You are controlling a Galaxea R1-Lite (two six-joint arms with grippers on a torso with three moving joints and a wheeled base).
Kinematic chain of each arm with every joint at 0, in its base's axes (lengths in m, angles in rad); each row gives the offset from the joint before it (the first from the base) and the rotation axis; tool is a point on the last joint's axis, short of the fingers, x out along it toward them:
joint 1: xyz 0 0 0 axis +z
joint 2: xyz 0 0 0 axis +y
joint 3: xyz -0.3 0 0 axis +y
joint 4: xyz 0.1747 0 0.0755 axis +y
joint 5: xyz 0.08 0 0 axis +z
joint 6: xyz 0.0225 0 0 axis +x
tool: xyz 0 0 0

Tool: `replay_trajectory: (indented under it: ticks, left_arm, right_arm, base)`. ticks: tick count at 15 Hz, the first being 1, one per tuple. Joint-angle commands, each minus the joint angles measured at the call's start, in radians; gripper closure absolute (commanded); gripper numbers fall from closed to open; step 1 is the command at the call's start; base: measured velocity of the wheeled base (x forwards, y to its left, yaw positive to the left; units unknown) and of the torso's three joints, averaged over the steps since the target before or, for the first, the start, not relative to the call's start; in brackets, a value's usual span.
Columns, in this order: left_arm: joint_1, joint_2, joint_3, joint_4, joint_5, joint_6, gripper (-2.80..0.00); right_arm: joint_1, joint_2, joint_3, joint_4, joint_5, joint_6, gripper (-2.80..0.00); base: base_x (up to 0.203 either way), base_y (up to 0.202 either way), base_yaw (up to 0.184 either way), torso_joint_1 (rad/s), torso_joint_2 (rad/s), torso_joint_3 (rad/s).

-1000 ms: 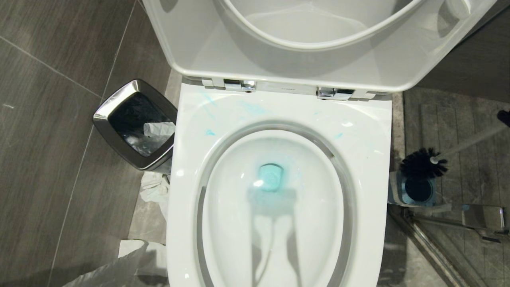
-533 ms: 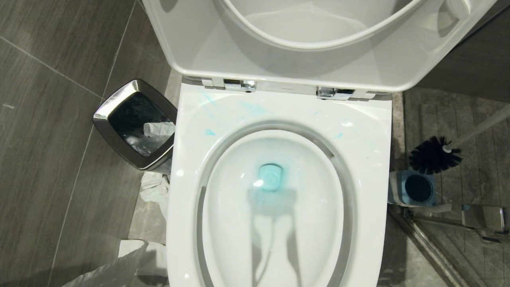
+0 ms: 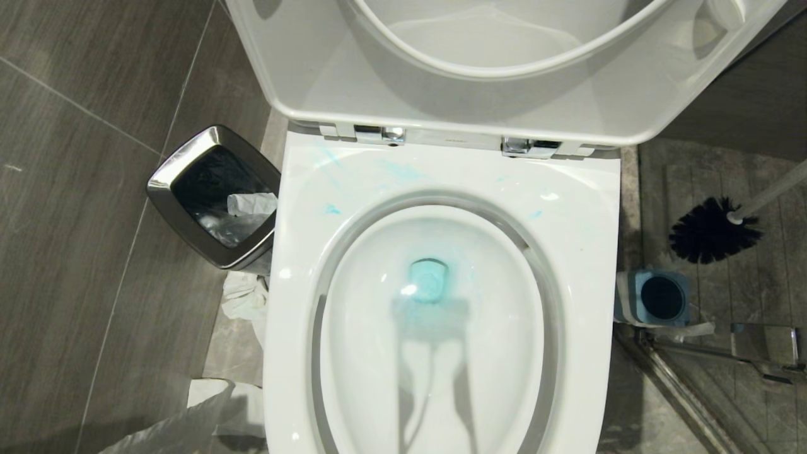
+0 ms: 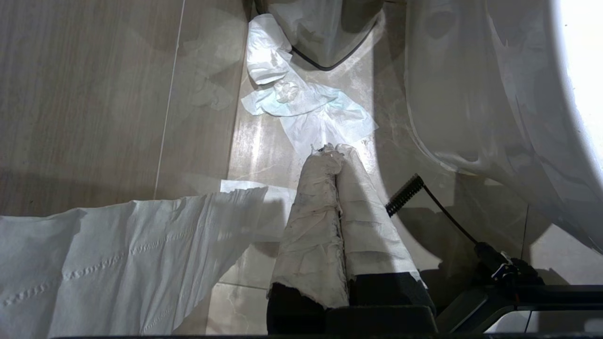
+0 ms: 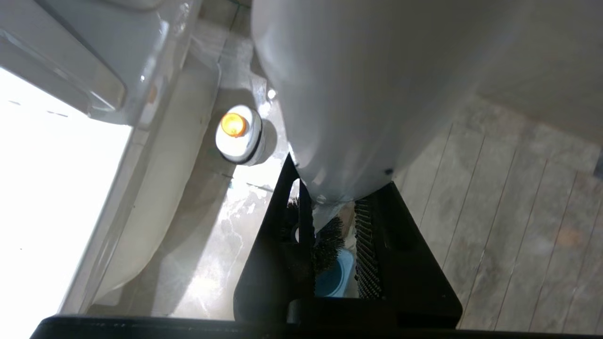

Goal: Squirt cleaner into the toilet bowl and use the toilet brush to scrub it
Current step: Scrub the toilet bowl

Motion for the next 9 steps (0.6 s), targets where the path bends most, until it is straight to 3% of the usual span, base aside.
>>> replay_trajectory:
  ticks: [1,5,9]
  left_arm:
    - [0.000,0.000,0.006,0.000,0.001,0.000,0.00]
    - [0.000,0.000,0.006,0.000,0.001,-0.001,0.00]
    - [0.000,-0.001,0.006,0.000,0.001,-0.003,0.00]
  right_arm:
    - [0.000,-0.003,-0.036,0.001,0.003,-0.001,0.00]
    - [-0.001,-0.001,-0.179,0.129,0.007,0.004,0.00]
    - [0.001,0.005,-0.228,0.154,0.008,0.005,0.00]
  base:
    - [0.000,0.000,0.000,0.000,0.00,0.000]
    - [0.000,0.000,0.000,-0.001,0.00,0.006]
    - [0.000,0.000,0.000,-0.004,0.00,0.151]
